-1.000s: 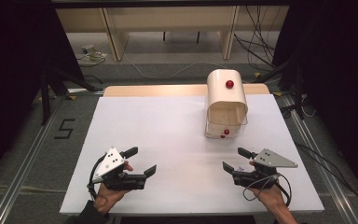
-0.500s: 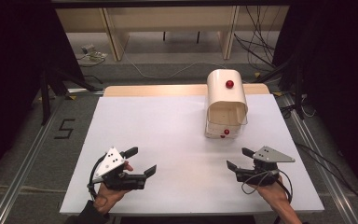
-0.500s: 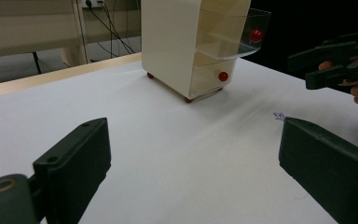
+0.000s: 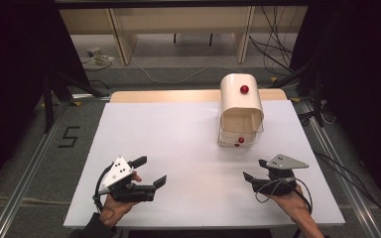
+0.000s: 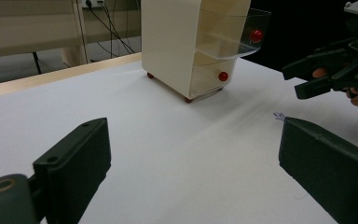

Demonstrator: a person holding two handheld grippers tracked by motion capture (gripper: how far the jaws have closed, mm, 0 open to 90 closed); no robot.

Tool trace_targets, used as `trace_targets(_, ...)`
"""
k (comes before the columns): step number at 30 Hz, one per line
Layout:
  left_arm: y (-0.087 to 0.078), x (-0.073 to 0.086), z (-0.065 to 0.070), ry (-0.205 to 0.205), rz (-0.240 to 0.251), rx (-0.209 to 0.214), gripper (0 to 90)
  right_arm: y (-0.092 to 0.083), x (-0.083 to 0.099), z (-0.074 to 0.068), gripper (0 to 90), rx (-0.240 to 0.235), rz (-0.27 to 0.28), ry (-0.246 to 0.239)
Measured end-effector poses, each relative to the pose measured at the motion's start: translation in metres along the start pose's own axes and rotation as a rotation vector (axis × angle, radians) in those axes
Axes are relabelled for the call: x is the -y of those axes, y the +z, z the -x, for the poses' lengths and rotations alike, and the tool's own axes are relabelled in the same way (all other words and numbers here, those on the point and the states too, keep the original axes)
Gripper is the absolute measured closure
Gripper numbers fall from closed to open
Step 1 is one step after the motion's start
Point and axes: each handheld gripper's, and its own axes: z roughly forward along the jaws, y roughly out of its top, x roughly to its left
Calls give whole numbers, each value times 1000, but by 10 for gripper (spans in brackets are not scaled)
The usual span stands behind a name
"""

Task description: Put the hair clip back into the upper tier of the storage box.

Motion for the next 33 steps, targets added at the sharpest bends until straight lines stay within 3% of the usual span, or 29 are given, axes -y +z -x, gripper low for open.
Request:
trace_targets(10, 0, 0, 0, 1, 0, 0, 88, 9, 6, 8, 418, 38, -146, -21)
trace_targets(16, 0, 0, 0, 1, -1, -2, 87, 16, 10, 8, 479, 61, -241, -62)
trace_targets(33, 0, 0, 0, 1, -5, -2, 88, 23, 14, 9, 676, 55, -309, -98)
